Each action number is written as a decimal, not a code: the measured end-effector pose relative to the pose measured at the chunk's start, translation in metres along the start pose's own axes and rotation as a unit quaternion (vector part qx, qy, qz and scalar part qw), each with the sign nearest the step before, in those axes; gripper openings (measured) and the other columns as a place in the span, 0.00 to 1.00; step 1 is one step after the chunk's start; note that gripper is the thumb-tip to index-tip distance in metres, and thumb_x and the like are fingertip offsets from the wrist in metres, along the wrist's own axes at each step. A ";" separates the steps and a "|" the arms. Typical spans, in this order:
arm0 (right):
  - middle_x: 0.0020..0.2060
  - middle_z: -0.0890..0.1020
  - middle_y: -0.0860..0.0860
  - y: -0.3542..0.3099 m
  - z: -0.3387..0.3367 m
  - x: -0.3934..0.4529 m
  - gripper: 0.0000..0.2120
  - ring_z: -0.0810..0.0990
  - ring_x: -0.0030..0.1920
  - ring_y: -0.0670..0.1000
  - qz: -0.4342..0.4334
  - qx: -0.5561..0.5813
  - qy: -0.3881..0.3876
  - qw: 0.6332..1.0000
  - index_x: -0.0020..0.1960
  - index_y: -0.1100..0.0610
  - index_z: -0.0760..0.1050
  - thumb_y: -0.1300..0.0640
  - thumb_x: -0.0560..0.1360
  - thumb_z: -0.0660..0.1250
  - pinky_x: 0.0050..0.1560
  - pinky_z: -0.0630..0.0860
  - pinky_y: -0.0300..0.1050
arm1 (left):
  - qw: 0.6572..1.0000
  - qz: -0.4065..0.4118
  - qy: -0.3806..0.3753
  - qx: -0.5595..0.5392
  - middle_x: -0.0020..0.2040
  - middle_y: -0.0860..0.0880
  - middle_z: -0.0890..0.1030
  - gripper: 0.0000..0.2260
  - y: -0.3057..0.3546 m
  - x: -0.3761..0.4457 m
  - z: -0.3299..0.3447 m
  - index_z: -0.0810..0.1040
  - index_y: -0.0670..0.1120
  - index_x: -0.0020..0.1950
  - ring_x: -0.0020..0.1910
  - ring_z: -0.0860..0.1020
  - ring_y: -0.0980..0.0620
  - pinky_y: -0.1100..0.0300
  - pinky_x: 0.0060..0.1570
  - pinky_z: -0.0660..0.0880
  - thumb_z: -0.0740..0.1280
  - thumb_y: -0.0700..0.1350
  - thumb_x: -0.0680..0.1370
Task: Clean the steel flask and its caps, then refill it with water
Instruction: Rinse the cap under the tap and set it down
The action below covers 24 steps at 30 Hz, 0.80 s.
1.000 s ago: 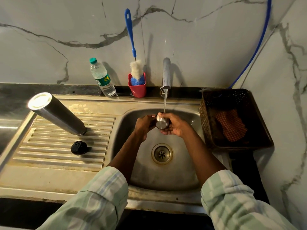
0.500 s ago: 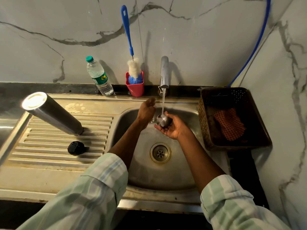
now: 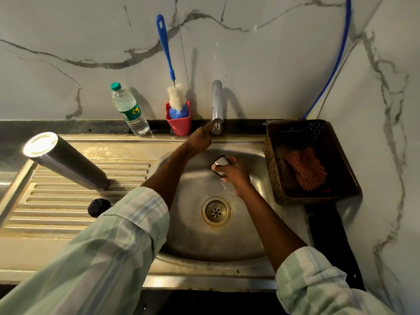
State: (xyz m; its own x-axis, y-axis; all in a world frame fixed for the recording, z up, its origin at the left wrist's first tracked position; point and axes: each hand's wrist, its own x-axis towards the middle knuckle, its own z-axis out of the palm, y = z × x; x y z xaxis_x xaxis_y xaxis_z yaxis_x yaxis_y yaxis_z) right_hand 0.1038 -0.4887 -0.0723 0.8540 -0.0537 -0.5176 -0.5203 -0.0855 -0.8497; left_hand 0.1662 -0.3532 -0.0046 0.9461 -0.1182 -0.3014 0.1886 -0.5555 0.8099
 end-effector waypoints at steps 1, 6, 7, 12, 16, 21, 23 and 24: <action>0.59 0.79 0.53 -0.001 0.002 -0.003 0.32 0.80 0.55 0.54 -0.016 -0.029 0.013 0.999 0.65 0.54 0.74 0.51 0.64 0.80 0.51 0.81 0.50 | 1.000 0.011 0.018 0.005 0.72 0.44 0.70 0.30 -0.003 -0.006 0.003 0.60 0.44 0.79 0.68 0.71 0.48 0.55 0.67 0.69 0.54 0.26 0.78; 0.64 0.72 0.55 0.001 0.003 -0.011 0.34 0.76 0.59 0.54 -0.090 -0.169 0.060 0.980 0.68 0.50 0.73 0.46 0.65 0.78 0.56 0.73 0.40 | 0.993 -0.032 0.117 -0.003 0.72 0.41 0.72 0.25 -0.034 -0.038 0.034 0.67 0.42 0.75 0.71 0.70 0.45 0.55 0.69 0.67 0.60 0.32 0.78; 0.65 0.70 0.56 -0.001 0.003 -0.015 0.33 0.74 0.62 0.55 -0.104 -0.199 0.063 0.972 0.70 0.51 0.71 0.51 0.68 0.78 0.58 0.71 0.40 | 0.993 -0.037 0.111 0.010 0.71 0.41 0.73 0.23 -0.040 -0.045 0.040 0.69 0.41 0.74 0.70 0.71 0.44 0.55 0.68 0.67 0.61 0.33 0.78; 0.68 0.70 0.58 0.001 -0.001 -0.030 0.37 0.67 0.68 0.58 -0.128 -0.288 0.094 0.944 0.71 0.59 0.65 0.58 0.67 0.78 0.65 0.68 0.47 | 0.990 -0.071 0.080 0.090 0.70 0.42 0.75 0.24 -0.067 -0.076 0.062 0.73 0.42 0.72 0.69 0.72 0.44 0.53 0.69 0.68 0.61 0.33 0.76; 0.65 0.70 0.59 0.010 -0.001 -0.045 0.31 0.68 0.66 0.59 -0.146 -0.333 0.093 0.927 0.65 0.58 0.71 0.58 0.65 0.79 0.65 0.70 0.51 | 0.985 -0.074 0.067 0.141 0.70 0.42 0.75 0.23 -0.076 -0.096 0.067 0.74 0.41 0.70 0.69 0.72 0.44 0.53 0.69 0.68 0.63 0.35 0.75; 0.67 0.73 0.59 0.010 -0.006 -0.063 0.29 0.67 0.69 0.58 -0.202 -0.358 0.098 0.906 0.69 0.62 0.69 0.56 0.71 0.74 0.71 0.62 0.50 | 0.983 -0.060 0.083 0.155 0.70 0.42 0.75 0.22 -0.076 -0.112 0.068 0.75 0.41 0.69 0.70 0.72 0.44 0.54 0.70 0.67 0.63 0.35 0.74; 0.68 0.71 0.59 0.000 -0.009 -0.069 0.31 0.66 0.70 0.58 -0.226 -0.378 0.105 0.892 0.72 0.61 0.67 0.53 0.73 0.72 0.71 0.61 0.50 | 0.982 -0.056 0.092 0.154 0.70 0.42 0.75 0.22 -0.075 -0.115 0.068 0.74 0.41 0.70 0.69 0.72 0.44 0.54 0.69 0.67 0.63 0.35 0.75; 0.69 0.70 0.59 -0.006 -0.010 -0.072 0.32 0.66 0.69 0.58 -0.244 -0.397 0.109 0.878 0.73 0.61 0.65 0.51 0.74 0.72 0.70 0.62 0.49 | 0.982 -0.054 0.096 0.153 0.70 0.43 0.75 0.22 -0.075 -0.116 0.068 0.74 0.41 0.70 0.69 0.72 0.44 0.54 0.69 0.67 0.63 0.35 0.75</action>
State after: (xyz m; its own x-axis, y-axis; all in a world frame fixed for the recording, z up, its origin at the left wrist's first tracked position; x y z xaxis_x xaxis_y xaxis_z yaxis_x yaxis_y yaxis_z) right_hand 0.0459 -0.4939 -0.0288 1.0000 0.0005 -0.0066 -0.0034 -0.8128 -0.5825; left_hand 0.0241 -0.3538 -0.0643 0.9628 0.0964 -0.2523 0.2304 -0.7804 0.5812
